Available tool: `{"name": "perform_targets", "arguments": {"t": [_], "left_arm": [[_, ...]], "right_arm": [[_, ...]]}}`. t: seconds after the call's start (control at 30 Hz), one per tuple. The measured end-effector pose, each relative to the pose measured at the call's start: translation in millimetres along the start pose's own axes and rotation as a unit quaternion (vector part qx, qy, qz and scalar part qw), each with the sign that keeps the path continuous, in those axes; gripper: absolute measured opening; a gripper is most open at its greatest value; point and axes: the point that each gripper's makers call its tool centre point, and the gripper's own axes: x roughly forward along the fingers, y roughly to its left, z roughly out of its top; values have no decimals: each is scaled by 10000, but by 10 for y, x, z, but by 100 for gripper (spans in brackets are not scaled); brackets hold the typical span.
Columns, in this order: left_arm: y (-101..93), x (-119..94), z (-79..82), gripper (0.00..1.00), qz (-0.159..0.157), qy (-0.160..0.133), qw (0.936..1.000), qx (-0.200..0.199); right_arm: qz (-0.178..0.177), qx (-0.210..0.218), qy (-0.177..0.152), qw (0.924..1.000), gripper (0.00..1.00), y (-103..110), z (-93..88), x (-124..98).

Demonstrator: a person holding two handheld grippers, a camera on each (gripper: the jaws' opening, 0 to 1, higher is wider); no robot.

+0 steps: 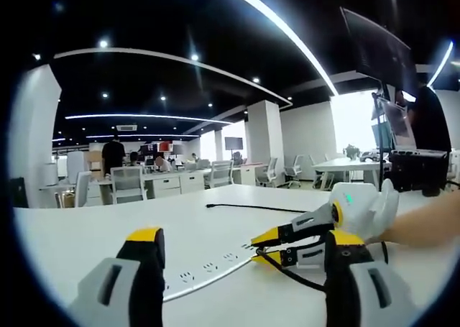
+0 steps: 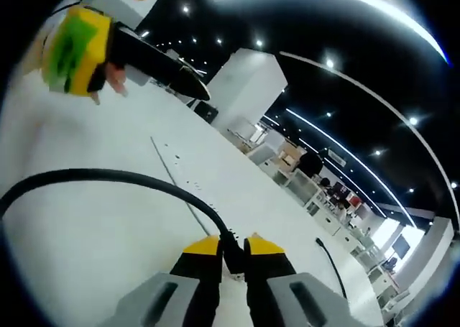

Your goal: Locate the USB plug end of the data cable currently connected to the USB port on the desk. Grip the plug, withdraw it from the port, and place it onto the desktop.

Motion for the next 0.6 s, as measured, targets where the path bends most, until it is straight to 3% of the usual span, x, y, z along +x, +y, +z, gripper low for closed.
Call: {"name": "perform_targets", "arguments": {"t": [0.43,0.6], "left_arm": [[69,-12,-9,91,62,35,10000,3],[105,-17,11,91,99,8,9999,-21]], "right_arm": [[123,93,47,9999,18,31,-37,24],[135,401,-37,9991,28,2,-9,-23]]}}
